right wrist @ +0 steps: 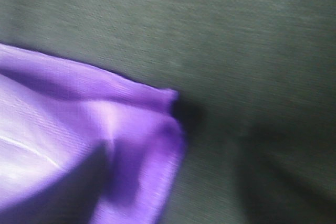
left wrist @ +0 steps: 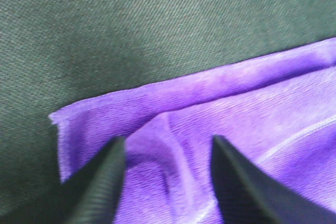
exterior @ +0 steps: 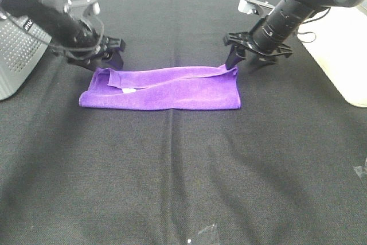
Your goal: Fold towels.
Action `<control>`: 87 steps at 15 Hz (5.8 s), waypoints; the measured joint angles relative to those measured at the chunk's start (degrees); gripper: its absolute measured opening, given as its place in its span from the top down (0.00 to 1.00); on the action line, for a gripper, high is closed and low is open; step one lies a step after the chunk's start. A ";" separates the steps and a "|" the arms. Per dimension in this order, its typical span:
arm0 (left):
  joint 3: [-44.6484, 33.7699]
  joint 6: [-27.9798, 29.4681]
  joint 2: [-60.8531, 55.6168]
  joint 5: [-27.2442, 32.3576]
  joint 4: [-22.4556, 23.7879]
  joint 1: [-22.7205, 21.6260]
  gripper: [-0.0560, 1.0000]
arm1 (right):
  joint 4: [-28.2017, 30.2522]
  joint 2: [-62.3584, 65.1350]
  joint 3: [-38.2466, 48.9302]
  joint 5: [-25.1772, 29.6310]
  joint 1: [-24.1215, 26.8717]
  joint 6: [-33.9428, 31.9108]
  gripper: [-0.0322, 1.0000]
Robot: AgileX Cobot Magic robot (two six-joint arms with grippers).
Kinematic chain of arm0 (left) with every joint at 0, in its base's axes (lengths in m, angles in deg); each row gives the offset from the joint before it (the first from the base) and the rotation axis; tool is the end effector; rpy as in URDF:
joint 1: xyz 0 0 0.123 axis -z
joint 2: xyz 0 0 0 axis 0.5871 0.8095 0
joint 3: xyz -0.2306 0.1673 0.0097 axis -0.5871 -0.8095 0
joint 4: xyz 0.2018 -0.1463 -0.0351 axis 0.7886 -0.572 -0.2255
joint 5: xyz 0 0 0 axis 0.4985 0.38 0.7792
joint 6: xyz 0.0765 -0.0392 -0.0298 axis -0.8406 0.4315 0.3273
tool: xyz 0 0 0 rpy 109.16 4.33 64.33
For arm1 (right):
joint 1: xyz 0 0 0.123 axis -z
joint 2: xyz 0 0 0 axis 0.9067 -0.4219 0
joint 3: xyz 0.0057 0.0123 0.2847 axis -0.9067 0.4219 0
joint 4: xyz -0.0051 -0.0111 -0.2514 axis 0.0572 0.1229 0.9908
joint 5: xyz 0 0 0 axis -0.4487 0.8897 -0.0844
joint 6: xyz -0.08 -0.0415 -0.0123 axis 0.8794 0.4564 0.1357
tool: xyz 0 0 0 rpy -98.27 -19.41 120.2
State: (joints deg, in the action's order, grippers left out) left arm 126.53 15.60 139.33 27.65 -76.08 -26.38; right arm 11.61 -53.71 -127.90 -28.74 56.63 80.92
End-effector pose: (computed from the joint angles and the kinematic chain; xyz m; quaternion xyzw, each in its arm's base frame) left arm 0.4890 -0.1046 0.1341 0.0749 0.9599 -0.1457 0.2277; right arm 0.4987 0.1044 0.1210 -0.0734 0.9647 0.1848 0.1728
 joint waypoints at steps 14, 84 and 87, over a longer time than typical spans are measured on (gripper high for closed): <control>8.88 -6.30 6.42 22.86 -4.87 -5.61 0.18 | 9.45 6.07 -8.02 22.17 0.00 -6.53 0.20; 20.00 11.75 -18.05 31.34 20.05 -5.39 0.34 | 16.56 72.19 40.85 22.75 0.00 -14.09 0.21; 1.43 8.42 -35.01 31.28 19.94 -9.45 0.34 | 16.56 75.97 41.14 22.69 0.00 -15.01 0.21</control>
State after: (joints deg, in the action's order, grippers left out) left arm 127.96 24.02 104.32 58.94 -56.15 -35.84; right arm 28.17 22.27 -86.76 -6.05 56.63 65.91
